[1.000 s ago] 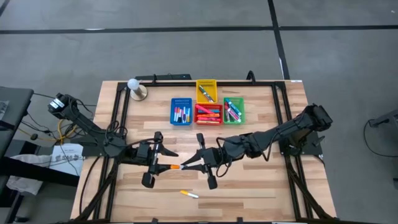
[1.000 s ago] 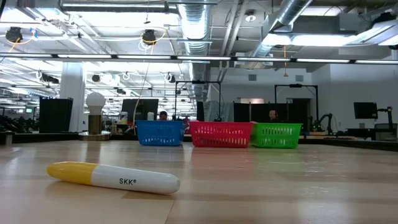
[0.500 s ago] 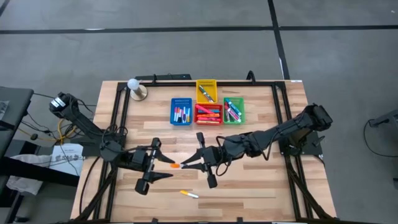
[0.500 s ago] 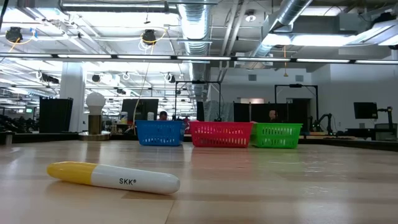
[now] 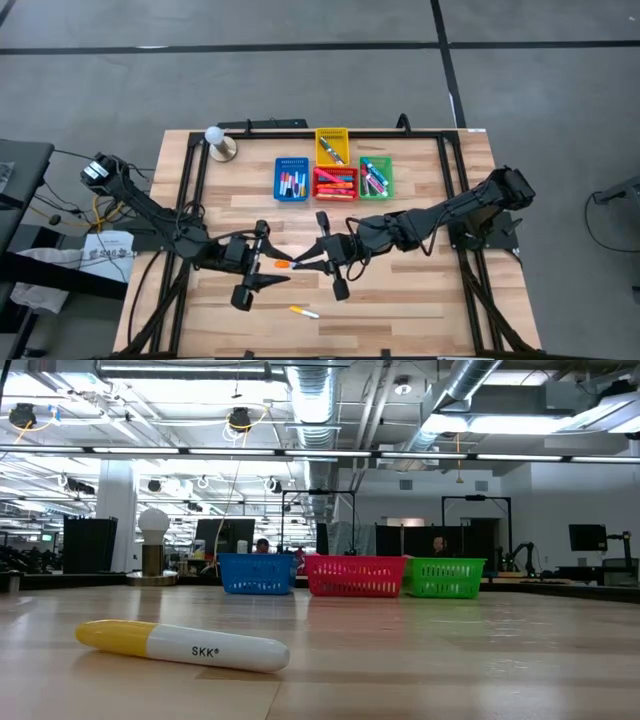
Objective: Pick & Place Markers
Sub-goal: Put the small orange highlighter pen into the blue bin
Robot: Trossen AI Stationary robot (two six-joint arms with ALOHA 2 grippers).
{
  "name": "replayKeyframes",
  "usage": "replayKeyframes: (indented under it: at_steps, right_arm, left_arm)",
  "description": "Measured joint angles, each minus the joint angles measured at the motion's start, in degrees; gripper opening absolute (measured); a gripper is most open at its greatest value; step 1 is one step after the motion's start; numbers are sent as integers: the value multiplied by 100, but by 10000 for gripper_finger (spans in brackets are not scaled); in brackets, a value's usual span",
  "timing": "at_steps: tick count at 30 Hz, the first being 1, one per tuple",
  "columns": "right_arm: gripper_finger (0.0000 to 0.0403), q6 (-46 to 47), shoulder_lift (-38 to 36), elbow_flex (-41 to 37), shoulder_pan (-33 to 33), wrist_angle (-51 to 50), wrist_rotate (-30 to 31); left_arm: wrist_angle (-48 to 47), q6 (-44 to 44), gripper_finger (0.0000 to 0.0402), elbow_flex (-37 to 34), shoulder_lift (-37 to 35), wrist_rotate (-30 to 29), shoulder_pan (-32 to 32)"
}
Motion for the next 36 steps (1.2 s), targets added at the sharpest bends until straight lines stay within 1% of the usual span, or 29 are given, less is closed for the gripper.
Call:
replayKeyframes:
  at_steps: [6,12,16,21,23,24,29,33,36]
  right_arm:
    - [35,34,24,-2,-12,-22,41]
    - [26,111,24,-2,-22,-16,58]
    - [30,116,24,-2,-22,-24,61]
    - [54,127,24,-2,-17,-24,62]
    - [61,277,24,-2,-2,-25,229]
    - [65,321,24,-2,0,-42,333]
    - [101,448,24,-2,0,-220,436]
    - [147,638,22,0,0,-426,645]
    - [185,871,22,2,-2,-765,818]
  left_arm:
    - [149,22,180,2,11,-268,168]
    - [202,-12,154,2,8,-219,237]
    - [195,-18,122,2,8,-207,235]
    - [194,-17,61,2,8,-228,235]
    - [195,-19,40,2,8,-274,237]
    - [195,-22,40,2,6,-285,237]
    - [176,-24,40,2,6,-281,242]
    - [157,-22,47,0,-79,-266,242]
    - [45,2,42,0,-253,-320,239]
